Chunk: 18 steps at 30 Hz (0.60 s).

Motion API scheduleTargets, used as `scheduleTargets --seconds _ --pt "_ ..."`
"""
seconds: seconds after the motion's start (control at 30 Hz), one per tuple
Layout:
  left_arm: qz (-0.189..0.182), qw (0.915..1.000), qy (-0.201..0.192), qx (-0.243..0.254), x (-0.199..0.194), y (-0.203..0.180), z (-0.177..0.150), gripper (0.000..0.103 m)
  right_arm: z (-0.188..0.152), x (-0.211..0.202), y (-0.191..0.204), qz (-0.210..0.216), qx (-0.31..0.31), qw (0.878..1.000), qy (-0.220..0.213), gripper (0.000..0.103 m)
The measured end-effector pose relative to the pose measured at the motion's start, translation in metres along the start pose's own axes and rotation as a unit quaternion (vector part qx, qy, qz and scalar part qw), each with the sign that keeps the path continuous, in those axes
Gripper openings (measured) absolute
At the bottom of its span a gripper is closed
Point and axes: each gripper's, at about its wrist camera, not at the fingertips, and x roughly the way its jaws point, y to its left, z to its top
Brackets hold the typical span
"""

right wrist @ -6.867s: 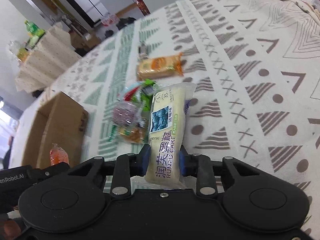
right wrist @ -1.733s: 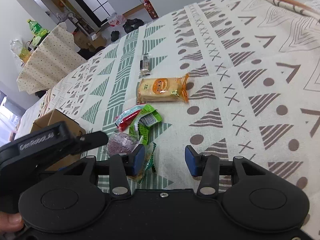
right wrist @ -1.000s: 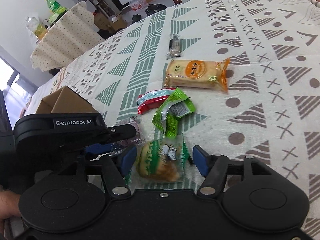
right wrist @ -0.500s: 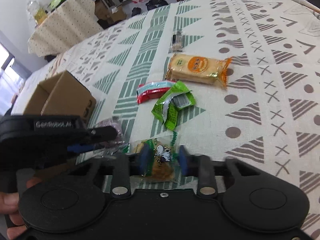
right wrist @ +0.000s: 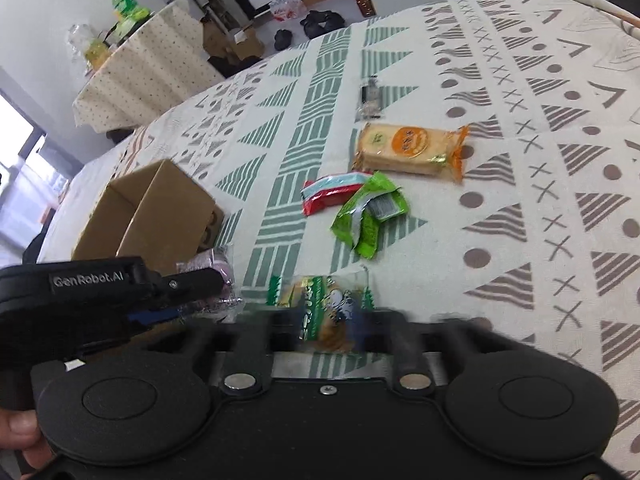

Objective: Organize snacks
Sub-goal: 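Grasp the purple-wrapped round cake with the left tool while the right tool grasps the green-wrapped pastry, then carry the purple cake in the left tool while the right tool carries the green pastry over the box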

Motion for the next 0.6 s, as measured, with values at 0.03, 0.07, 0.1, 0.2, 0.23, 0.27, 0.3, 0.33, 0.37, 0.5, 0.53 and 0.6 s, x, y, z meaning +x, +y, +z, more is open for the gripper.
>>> scheduleTargets --seconds 0.03,0.07,0.1,0.2,0.23,0.27,0.3,0.33,0.37,0.5,0.53,0.6 --pt "0.002 1.0000 -0.001 0.000 0.000 0.000 -0.001 0.025 -0.002 0.001 0.003 -0.007 -0.008 1.000 -0.006 0.070" --pt "0.002 1.0000 -0.001 -0.001 -0.001 0.001 -0.001 0.026 -0.003 0.002 0.005 -0.015 -0.016 1.000 -0.011 0.071" --pt "0.002 1.0000 0.000 -0.001 -0.001 0.001 -0.001 0.026 -0.003 0.004 0.007 -0.021 -0.020 1.000 -0.008 0.070" --pt "0.002 1.0000 0.002 -0.002 0.001 0.002 -0.001 0.026 -0.003 0.011 0.005 -0.019 -0.012 1.000 -0.002 0.070" --pt "0.002 1.0000 0.002 -0.002 0.002 0.003 -0.001 0.026 -0.003 0.012 0.005 -0.019 -0.012 1.000 -0.001 0.070" --pt "0.002 1.0000 0.003 -0.002 0.003 0.004 0.000 0.026 -0.004 0.014 0.006 -0.019 -0.015 1.000 0.000 0.070" --pt "0.001 1.0000 0.005 -0.003 0.004 0.005 0.000 0.026 -0.004 0.016 0.007 -0.020 -0.017 1.000 0.002 0.071" --pt "-0.001 1.0000 0.007 -0.003 0.006 0.005 0.000 0.026 -0.005 0.018 0.008 -0.021 -0.018 1.000 0.005 0.072" --pt "-0.002 1.0000 0.008 -0.001 0.007 0.005 -0.001 0.026 -0.006 0.020 0.009 -0.022 -0.019 1.000 0.007 0.073" --pt "-0.002 0.9999 0.014 -0.001 0.012 0.005 0.000 0.026 -0.009 0.026 0.016 -0.027 -0.038 0.999 0.010 0.079" --pt "-0.003 0.9999 0.016 -0.003 0.013 0.005 0.000 0.026 -0.009 0.027 0.018 -0.033 -0.045 0.998 0.009 0.080" --pt "-0.005 0.9998 0.018 -0.002 0.014 0.005 0.001 0.026 -0.011 0.033 0.020 -0.041 -0.059 0.997 0.015 0.079"
